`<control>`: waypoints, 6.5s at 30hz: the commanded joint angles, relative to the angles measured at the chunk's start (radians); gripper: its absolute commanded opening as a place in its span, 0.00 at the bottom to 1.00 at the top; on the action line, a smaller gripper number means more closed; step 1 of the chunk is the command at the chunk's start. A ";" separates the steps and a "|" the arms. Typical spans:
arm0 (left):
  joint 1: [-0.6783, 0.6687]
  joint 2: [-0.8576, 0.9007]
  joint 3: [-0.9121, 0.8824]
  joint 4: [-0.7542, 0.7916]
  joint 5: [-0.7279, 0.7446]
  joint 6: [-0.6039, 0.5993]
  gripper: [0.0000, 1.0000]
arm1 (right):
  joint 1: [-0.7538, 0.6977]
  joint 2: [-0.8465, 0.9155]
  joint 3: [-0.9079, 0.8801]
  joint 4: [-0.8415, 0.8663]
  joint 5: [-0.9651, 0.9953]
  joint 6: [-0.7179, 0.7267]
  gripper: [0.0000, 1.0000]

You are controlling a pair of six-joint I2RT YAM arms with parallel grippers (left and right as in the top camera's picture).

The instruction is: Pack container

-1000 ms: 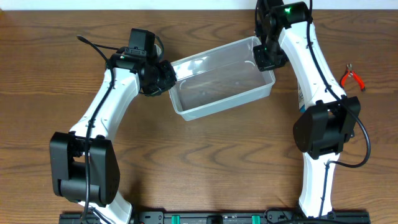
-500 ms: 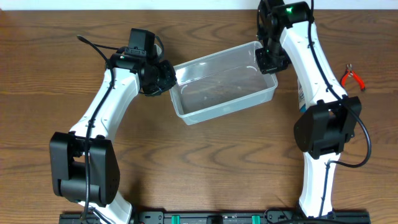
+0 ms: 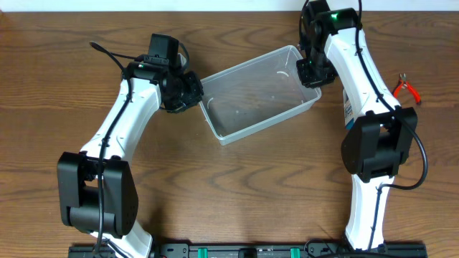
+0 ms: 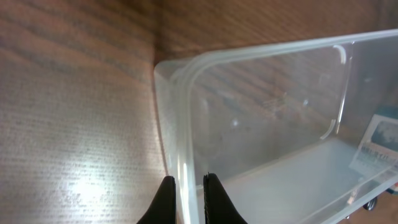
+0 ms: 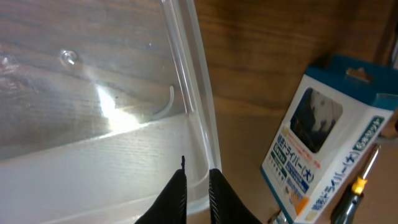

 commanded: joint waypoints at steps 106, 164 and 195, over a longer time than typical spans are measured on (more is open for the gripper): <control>-0.031 -0.013 0.072 0.023 -0.105 0.153 0.06 | 0.108 -0.183 0.007 0.133 -0.163 -0.136 0.44; -0.375 -0.153 -0.135 -0.226 -0.239 0.104 0.06 | 0.109 -0.246 0.007 -0.037 -0.160 -0.100 0.28; -0.460 -0.053 -0.187 -0.113 -0.361 0.096 0.06 | 0.109 -0.246 0.007 -0.021 -0.163 -0.117 0.28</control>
